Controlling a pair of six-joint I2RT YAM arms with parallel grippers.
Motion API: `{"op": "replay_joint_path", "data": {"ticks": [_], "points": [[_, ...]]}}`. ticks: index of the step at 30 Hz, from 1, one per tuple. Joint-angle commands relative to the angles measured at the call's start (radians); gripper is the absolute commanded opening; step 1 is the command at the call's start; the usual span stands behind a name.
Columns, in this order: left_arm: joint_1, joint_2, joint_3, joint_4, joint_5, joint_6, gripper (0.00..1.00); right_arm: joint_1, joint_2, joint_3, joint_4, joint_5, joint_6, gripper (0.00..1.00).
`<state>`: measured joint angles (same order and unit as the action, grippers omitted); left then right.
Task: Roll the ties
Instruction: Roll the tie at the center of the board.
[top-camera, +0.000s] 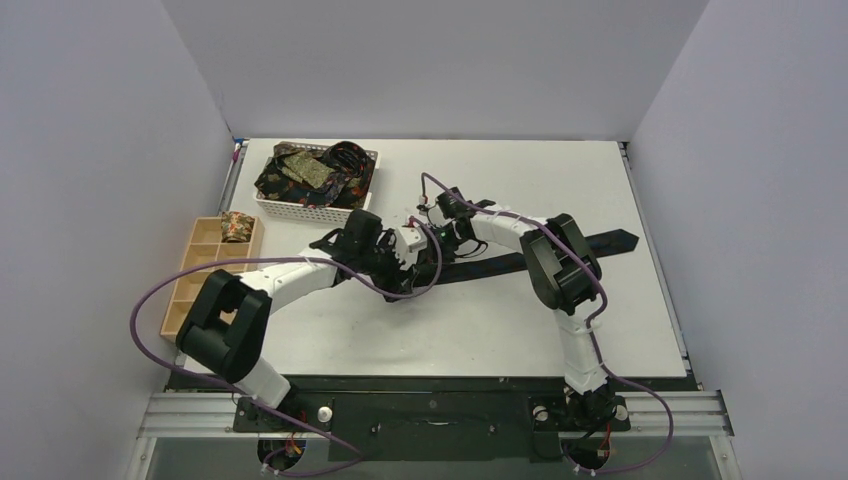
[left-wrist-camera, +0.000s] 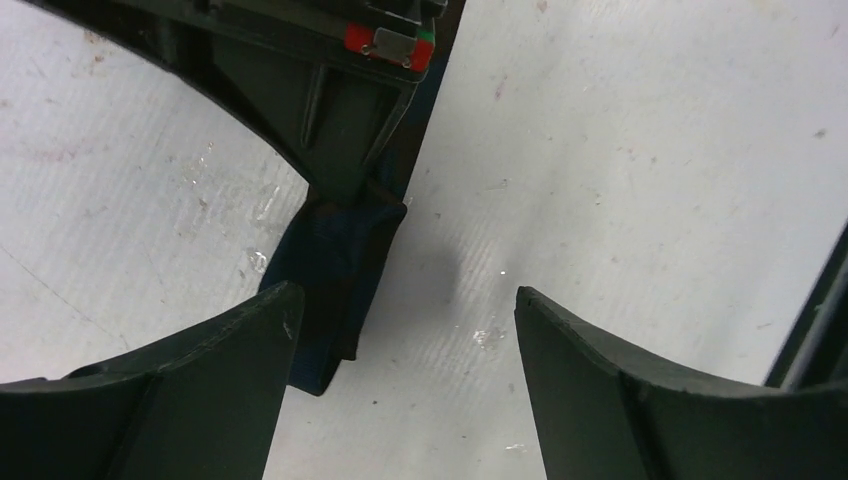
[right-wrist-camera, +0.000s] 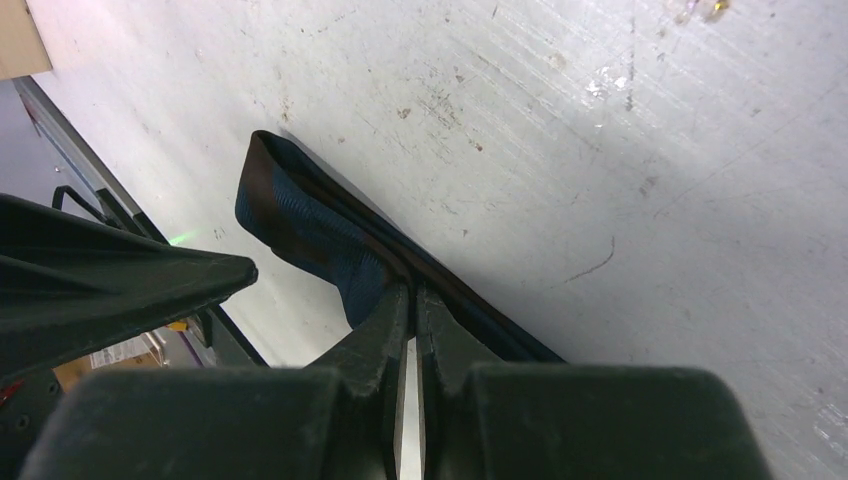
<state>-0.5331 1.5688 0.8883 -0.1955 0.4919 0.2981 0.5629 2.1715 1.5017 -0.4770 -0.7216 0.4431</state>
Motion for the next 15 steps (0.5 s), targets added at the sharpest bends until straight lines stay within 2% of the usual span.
{"op": "replay_joint_path", "data": {"ticks": [1, 6, 10, 15], "points": [[-0.018, 0.015, 0.061, -0.074, -0.047, 0.237, 0.75, -0.014, 0.015, 0.015, -0.039, 0.012, -0.051, 0.00], [-0.019, -0.065, -0.021, -0.050, 0.018, 0.247, 0.76, -0.025, 0.024, 0.009, -0.079, 0.006, -0.095, 0.00], [-0.018, -0.178, -0.130, 0.066, 0.054, 0.201, 0.82, -0.032, 0.023, -0.003, -0.107, 0.000, -0.130, 0.00], [-0.021, -0.158, -0.158, 0.299, 0.053, 0.023, 0.85, -0.051, 0.019, -0.018, -0.124, -0.017, -0.159, 0.00]]}}
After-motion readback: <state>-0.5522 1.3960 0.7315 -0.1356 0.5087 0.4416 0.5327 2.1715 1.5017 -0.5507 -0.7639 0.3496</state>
